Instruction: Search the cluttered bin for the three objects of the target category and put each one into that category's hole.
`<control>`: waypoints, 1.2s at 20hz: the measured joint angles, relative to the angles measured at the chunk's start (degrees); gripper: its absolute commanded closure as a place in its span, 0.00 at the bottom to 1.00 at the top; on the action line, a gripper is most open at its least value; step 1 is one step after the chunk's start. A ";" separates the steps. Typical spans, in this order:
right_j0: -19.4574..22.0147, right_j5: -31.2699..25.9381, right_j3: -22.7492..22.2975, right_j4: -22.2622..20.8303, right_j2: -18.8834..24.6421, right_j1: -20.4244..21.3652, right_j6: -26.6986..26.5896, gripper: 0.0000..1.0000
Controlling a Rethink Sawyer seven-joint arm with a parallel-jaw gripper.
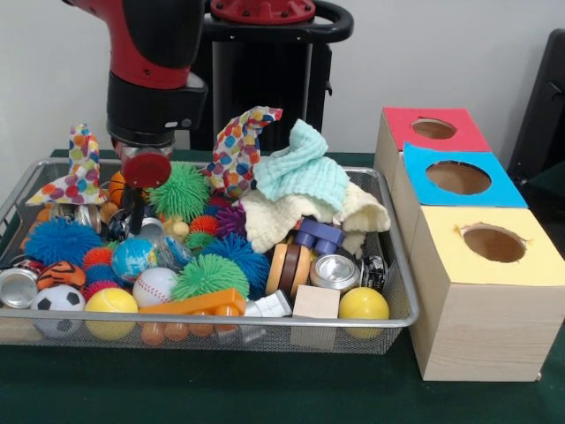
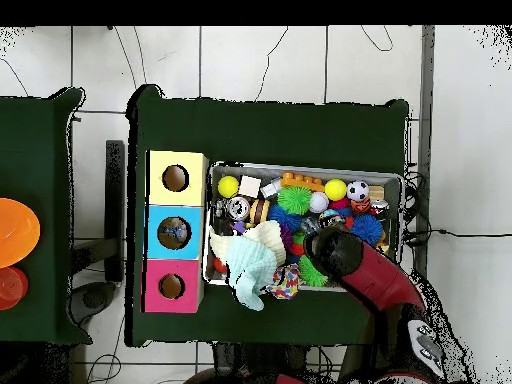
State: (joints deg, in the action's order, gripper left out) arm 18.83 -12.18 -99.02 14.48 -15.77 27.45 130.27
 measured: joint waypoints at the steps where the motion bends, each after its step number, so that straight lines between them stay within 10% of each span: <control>1: 0.22 0.01 0.29 0.00 0.00 -0.06 0.00 0.00; 14: 12.00 0.47 5.38 -0.02 1.08 -2.42 0.00 0.00; 24: 13.31 0.09 10.98 -0.18 0.45 -3.07 0.00 0.00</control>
State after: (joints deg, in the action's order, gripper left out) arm 32.14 -12.09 -88.04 14.30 -15.32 24.38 130.27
